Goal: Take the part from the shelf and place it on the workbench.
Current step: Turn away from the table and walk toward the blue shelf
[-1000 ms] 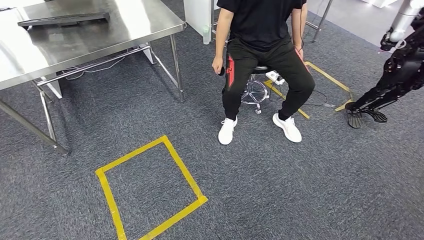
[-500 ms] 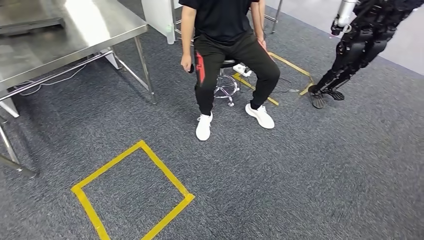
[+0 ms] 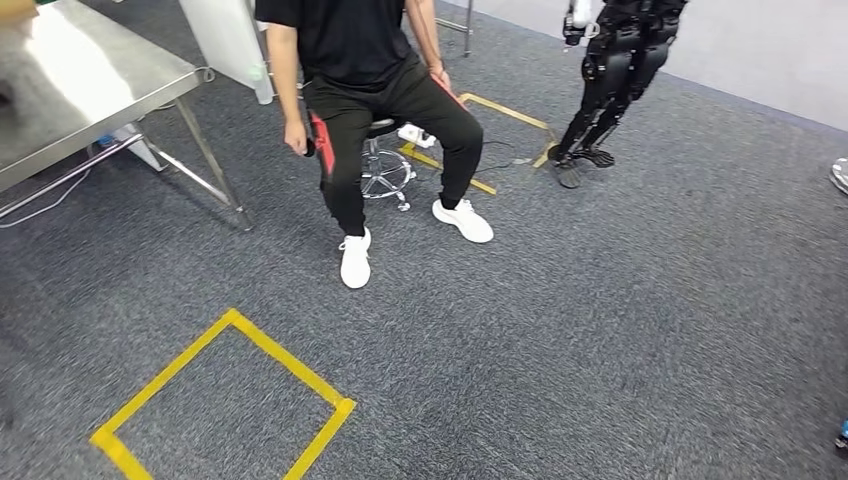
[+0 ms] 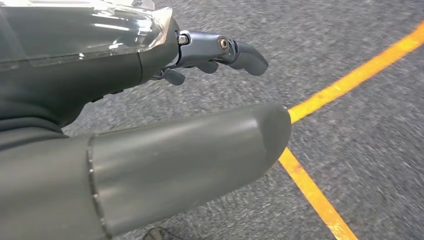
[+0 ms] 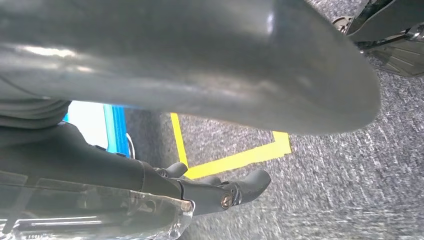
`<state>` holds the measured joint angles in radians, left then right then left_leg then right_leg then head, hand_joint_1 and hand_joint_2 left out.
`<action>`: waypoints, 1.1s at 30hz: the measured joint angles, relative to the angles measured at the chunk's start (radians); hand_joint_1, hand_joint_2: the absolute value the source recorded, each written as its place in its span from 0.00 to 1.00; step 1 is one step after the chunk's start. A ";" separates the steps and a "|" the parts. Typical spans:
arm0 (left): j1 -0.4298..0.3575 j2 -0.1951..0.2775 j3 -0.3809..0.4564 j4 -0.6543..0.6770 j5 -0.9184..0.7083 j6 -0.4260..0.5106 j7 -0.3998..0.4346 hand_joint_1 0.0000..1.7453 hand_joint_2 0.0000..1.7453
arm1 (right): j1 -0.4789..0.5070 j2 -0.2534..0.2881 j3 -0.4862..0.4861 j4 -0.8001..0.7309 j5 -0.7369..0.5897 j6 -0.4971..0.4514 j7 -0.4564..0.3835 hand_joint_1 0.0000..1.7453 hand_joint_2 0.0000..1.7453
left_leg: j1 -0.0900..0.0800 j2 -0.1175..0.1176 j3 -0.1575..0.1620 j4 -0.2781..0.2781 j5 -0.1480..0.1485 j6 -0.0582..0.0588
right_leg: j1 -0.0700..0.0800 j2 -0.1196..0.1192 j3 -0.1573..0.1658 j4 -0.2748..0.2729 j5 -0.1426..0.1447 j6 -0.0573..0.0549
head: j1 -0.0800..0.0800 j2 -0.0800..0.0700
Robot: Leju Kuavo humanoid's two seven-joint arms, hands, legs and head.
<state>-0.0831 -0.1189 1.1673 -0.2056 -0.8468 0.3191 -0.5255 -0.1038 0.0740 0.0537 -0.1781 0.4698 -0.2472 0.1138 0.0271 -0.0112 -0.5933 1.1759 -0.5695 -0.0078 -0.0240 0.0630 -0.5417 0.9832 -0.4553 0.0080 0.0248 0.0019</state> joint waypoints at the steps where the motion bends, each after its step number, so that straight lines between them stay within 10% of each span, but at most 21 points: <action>1: 0.000 0.000 0.000 0.000 0.000 0.001 -0.001 0.00 0.00 | -0.002 0.000 0.000 0.000 0.000 0.001 0.001 0.00 0.00 | 0.004 -0.018 0.029 -0.065 0.033 0.000 | -0.001 0.013 -0.001 0.004 -0.001 0.002 | 0.000 0.000; 4: 0.000 0.000 0.000 0.000 -0.001 0.001 -0.002 0.00 0.00 | -0.010 0.000 0.000 0.000 -0.001 0.003 0.001 0.00 0.00 | 0.007 -0.073 0.067 -0.158 0.058 0.005 | 0.005 0.046 -0.019 0.017 -0.002 0.021 | 0.001 0.000; 6: -0.002 -0.002 0.000 0.000 -0.006 0.002 0.005 0.00 0.00 | -0.011 -0.001 0.000 0.000 -0.002 0.004 0.002 0.00 0.00 | -0.002 -0.058 0.066 -0.161 0.060 0.020 | 0.004 0.066 -0.032 0.013 0.005 0.040 | 0.001 0.000; 9: -0.004 -0.004 0.000 0.000 -0.019 0.005 0.018 0.00 0.00 | -0.012 -0.003 0.000 0.001 0.000 0.006 0.005 0.00 0.00 | -0.005 -0.017 0.066 -0.174 0.074 0.049 | 0.004 0.005 -0.071 0.080 -0.028 0.045 | 0.004 0.000; 13: -0.002 -0.004 0.000 0.000 -0.023 0.006 0.023 0.00 0.00 | -0.015 -0.003 0.000 0.002 0.001 0.007 0.006 0.00 0.00 | -0.014 0.043 0.061 -0.175 0.076 0.057 | 0.002 -0.050 -0.176 0.304 -0.120 0.042 | 0.006 0.000; 17: -0.003 -0.006 0.000 0.000 -0.024 0.006 0.024 0.00 0.00 | -0.014 -0.005 0.000 0.003 0.001 0.007 0.006 0.00 0.00 | -0.018 0.090 0.064 -0.174 0.072 0.051 | 0.005 -0.092 -0.059 0.109 -0.050 0.065 | 0.007 0.000; 21: -0.006 -0.007 -0.002 0.000 -0.035 0.012 0.031 0.00 0.00 | -0.018 -0.006 0.001 0.003 0.004 0.008 0.009 0.00 0.00 | -0.025 0.128 0.072 -0.173 0.064 0.031 | 0.018 -0.108 -0.014 0.015 -0.015 0.034 | 0.003 0.000; 24: -0.010 -0.008 -0.004 0.000 -0.042 0.019 0.032 0.00 0.00 | -0.016 -0.007 0.001 0.004 0.009 0.010 0.013 0.00 0.00 | -0.015 0.077 0.059 -0.130 0.028 0.013 | 0.004 -0.080 -0.008 0.008 -0.009 0.012 | 0.001 0.000; 28: -0.003 -0.008 -0.004 0.000 -0.051 0.027 0.033 0.00 0.00 | -0.023 -0.006 0.004 0.004 0.013 0.015 0.016 0.00 0.00 | -0.012 0.011 -0.047 0.088 -0.080 0.007 | 0.007 -0.037 -0.011 0.008 -0.005 -0.003 | -0.001 0.000; 31: -0.002 -0.008 -0.004 0.000 -0.054 0.033 0.033 0.00 0.00 | -0.023 -0.006 0.006 0.004 0.015 0.020 0.022 0.00 0.00 | -0.006 -0.003 -0.021 0.019 -0.005 0.008 | 0.006 0.004 -0.011 0.014 -0.005 -0.002 | -0.001 0.000; 33: -0.002 -0.008 -0.005 0.001 -0.056 0.036 0.032 0.00 0.00 | -0.026 -0.007 0.006 0.004 0.015 0.021 0.024 0.00 0.00 | 0.004 -0.054 0.028 -0.092 0.047 0.007 | 0.009 0.028 -0.017 0.026 -0.007 0.004 | 0.000 0.000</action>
<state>-0.0847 -0.1271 1.1626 -0.2048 -0.9024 0.3548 -0.4931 -0.1303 0.0671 0.0599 -0.1740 0.4848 -0.2267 0.1375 0.0307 -0.0654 -0.5651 1.0836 -0.5226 -0.0008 -0.0152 0.0912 -0.5591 1.0087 -0.4625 0.0125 0.0247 0.0019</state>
